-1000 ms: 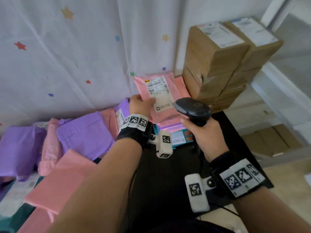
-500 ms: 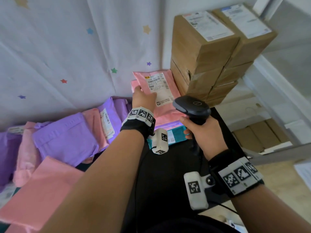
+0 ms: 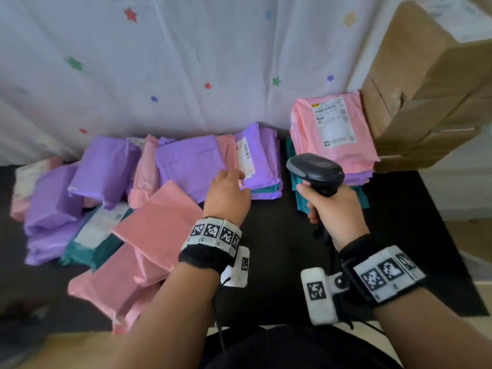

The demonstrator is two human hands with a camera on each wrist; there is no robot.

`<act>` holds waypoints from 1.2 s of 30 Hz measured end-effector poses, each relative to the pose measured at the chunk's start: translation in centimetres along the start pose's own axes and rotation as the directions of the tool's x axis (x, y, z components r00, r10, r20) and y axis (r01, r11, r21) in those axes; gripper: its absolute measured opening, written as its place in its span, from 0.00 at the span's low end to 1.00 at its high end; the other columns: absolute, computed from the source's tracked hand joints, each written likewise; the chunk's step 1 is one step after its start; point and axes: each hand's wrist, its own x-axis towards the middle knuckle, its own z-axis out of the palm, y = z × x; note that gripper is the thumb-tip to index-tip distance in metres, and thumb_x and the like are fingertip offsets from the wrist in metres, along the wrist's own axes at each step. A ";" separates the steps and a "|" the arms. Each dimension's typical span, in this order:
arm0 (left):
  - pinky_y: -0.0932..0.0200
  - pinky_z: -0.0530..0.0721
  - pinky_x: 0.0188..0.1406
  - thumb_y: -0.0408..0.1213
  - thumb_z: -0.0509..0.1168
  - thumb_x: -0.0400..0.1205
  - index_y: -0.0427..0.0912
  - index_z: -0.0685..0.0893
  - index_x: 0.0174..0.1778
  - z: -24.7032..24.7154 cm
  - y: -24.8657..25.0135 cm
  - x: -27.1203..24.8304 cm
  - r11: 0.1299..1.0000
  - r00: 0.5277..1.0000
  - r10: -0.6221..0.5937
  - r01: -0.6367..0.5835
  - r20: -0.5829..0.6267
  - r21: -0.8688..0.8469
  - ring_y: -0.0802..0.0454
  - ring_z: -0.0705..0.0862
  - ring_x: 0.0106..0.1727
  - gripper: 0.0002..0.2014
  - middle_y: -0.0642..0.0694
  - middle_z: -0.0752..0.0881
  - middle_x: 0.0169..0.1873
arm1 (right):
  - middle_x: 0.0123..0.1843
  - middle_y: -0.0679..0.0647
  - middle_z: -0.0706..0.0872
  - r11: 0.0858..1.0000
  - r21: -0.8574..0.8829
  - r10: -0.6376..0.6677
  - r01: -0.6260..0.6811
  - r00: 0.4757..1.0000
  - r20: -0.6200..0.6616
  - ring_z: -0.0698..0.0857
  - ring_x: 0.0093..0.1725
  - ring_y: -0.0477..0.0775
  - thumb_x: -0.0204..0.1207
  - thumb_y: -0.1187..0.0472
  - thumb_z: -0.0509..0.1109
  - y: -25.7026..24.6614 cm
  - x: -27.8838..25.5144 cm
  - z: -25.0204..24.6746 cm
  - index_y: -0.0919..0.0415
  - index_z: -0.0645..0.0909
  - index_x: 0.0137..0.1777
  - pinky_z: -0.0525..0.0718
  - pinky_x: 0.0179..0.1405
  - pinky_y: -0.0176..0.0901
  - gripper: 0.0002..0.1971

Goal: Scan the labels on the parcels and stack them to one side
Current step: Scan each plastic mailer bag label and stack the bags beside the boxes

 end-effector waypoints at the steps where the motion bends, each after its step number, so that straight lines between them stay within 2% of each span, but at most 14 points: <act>1: 0.51 0.72 0.59 0.33 0.64 0.78 0.39 0.81 0.63 -0.3 -1.4 -0.9 0.998 1.000 -0.012 0.011 0.011 0.056 0.37 0.77 0.62 0.17 0.38 0.78 0.61 | 0.20 0.48 0.80 1.000 0.003 0.007 -0.008 0.999 0.034 0.76 0.18 0.45 0.72 0.58 0.80 0.2 -0.4 0.8 0.62 0.85 0.41 0.76 0.17 0.38 0.09; 5: 0.49 0.74 0.61 0.37 0.66 0.76 0.45 0.79 0.64 -1.0 -6.2 -4.1 0.964 0.995 -0.088 0.076 0.038 0.255 0.40 0.75 0.63 0.19 0.42 0.78 0.62 | 0.21 0.48 0.80 0.999 -0.009 0.032 -0.031 0.990 0.135 0.76 0.19 0.47 0.73 0.58 0.80 1.0 -1.7 3.3 0.63 0.85 0.44 0.77 0.19 0.39 0.09; 8: 0.49 0.69 0.67 0.45 0.69 0.74 0.49 0.77 0.66 -1.3 -8.7 -5.9 0.906 0.992 -0.110 0.072 0.067 0.417 0.43 0.73 0.66 0.23 0.46 0.77 0.65 | 0.21 0.48 0.81 0.999 -0.026 0.044 -0.040 0.984 0.171 0.77 0.19 0.47 0.72 0.58 0.80 1.2 -2.6 4.5 0.63 0.85 0.45 0.77 0.20 0.40 0.10; 10: 0.48 0.64 0.73 0.48 0.71 0.71 0.50 0.75 0.68 -1.2 -9.8 -6.7 0.860 0.987 -0.109 0.034 0.117 0.509 0.44 0.69 0.70 0.28 0.47 0.74 0.68 | 0.21 0.48 0.81 0.999 -0.030 0.046 -0.041 0.982 0.185 0.78 0.19 0.46 0.72 0.58 0.80 1.3 -3.1 5.1 0.62 0.84 0.44 0.78 0.20 0.40 0.09; 12: 0.42 0.53 0.80 0.48 0.72 0.70 0.51 0.70 0.73 -1.0 -10.6 -7.4 0.827 0.980 -0.099 -0.015 0.171 0.562 0.42 0.61 0.78 0.34 0.45 0.67 0.74 | 0.21 0.47 0.81 0.998 -0.040 0.045 -0.038 0.978 0.203 0.78 0.19 0.46 0.72 0.59 0.80 1.3 -3.5 5.6 0.60 0.84 0.42 0.78 0.20 0.40 0.08; 15: 0.34 0.42 0.80 0.49 0.71 0.71 0.51 0.60 0.79 -0.4 -11.2 -8.1 0.773 0.971 -0.079 -0.084 0.227 0.629 0.41 0.48 0.83 0.41 0.42 0.56 0.81 | 0.22 0.47 0.82 0.998 -0.060 0.048 -0.036 0.973 0.226 0.78 0.19 0.46 0.72 0.58 0.80 1.4 -4.1 6.3 0.61 0.84 0.42 0.79 0.21 0.40 0.08; 18: 0.31 0.39 0.79 0.50 0.71 0.70 0.50 0.55 0.81 -0.1 -11.3 -8.3 0.731 0.964 -0.060 -0.133 0.258 0.670 0.40 0.46 0.84 0.45 0.41 0.52 0.81 | 0.23 0.48 0.83 0.996 -0.082 0.052 -0.034 0.971 0.231 0.80 0.21 0.46 0.71 0.57 0.80 1.6 -4.3 6.5 0.61 0.85 0.44 0.81 0.23 0.41 0.09; 20: 0.30 0.38 0.78 0.47 0.71 0.70 0.50 0.56 0.81 -0.1 -11.1 -8.4 0.718 0.958 -0.052 -0.160 0.282 0.678 0.39 0.46 0.84 0.44 0.41 0.51 0.82 | 0.23 0.48 0.84 0.995 -0.096 0.049 -0.028 0.971 0.233 0.80 0.21 0.46 0.71 0.56 0.80 1.6 -4.4 6.5 0.60 0.86 0.43 0.81 0.23 0.41 0.09; 22: 0.30 0.41 0.79 0.44 0.70 0.70 0.49 0.62 0.78 -0.2 -10.9 -8.3 0.722 0.960 -0.032 -0.169 0.277 0.671 0.40 0.49 0.83 0.39 0.42 0.54 0.81 | 0.23 0.47 0.84 0.995 -0.098 0.048 -0.026 0.972 0.232 0.81 0.21 0.46 0.71 0.56 0.80 1.5 -4.4 6.6 0.60 0.86 0.43 0.81 0.23 0.41 0.08; 26: 0.36 0.50 0.80 0.40 0.67 0.71 0.45 0.74 0.65 -0.8 -10.8 -8.1 0.786 0.969 0.011 -0.161 0.247 0.596 0.43 0.64 0.75 0.25 0.44 0.71 0.70 | 0.23 0.47 0.85 0.993 -0.113 0.040 -0.014 0.972 0.233 0.81 0.21 0.45 0.71 0.56 0.80 1.2 -4.4 6.5 0.59 0.86 0.43 0.82 0.25 0.41 0.08; 28: 0.46 0.61 0.76 0.41 0.64 0.73 0.44 0.77 0.59 -1.3 -10.7 -8.0 0.828 0.977 0.046 -0.153 0.207 0.539 0.43 0.71 0.67 0.18 0.45 0.76 0.63 | 0.23 0.46 0.84 0.994 -0.109 0.029 -0.004 0.972 0.231 0.81 0.21 0.45 0.71 0.57 0.79 0.9 -4.5 6.4 0.60 0.86 0.43 0.83 0.25 0.41 0.08; 30: 0.52 0.71 0.59 0.41 0.62 0.74 0.43 0.79 0.54 -2.0 -10.1 -7.8 0.875 0.992 0.074 -0.116 0.106 0.471 0.43 0.75 0.60 0.13 0.45 0.80 0.56 | 0.22 0.46 0.84 0.995 -0.097 0.020 0.001 0.974 0.225 0.80 0.20 0.45 0.71 0.58 0.79 0.6 -4.5 6.3 0.61 0.86 0.44 0.83 0.24 0.41 0.08; 33: 0.52 0.71 0.41 0.39 0.61 0.76 0.39 0.82 0.47 -4.0 -8.2 -7.3 0.924 0.989 0.115 -0.072 -0.091 0.375 0.41 0.78 0.50 0.09 0.42 0.82 0.47 | 0.22 0.46 0.83 0.997 -0.079 0.000 0.017 0.976 0.219 0.79 0.19 0.45 0.70 0.61 0.81 -0.2 -4.4 6.2 0.62 0.85 0.42 0.82 0.22 0.39 0.08; 36: 0.55 0.75 0.35 0.37 0.61 0.80 0.39 0.85 0.47 -6.8 -6.1 -6.7 0.989 0.940 0.119 -0.083 -0.319 0.126 0.43 0.81 0.42 0.09 0.43 0.84 0.41 | 0.22 0.47 0.83 0.996 -0.055 -0.053 0.064 0.981 0.189 0.80 0.19 0.46 0.69 0.65 0.81 -1.2 -4.1 6.0 0.59 0.84 0.38 0.81 0.21 0.38 0.07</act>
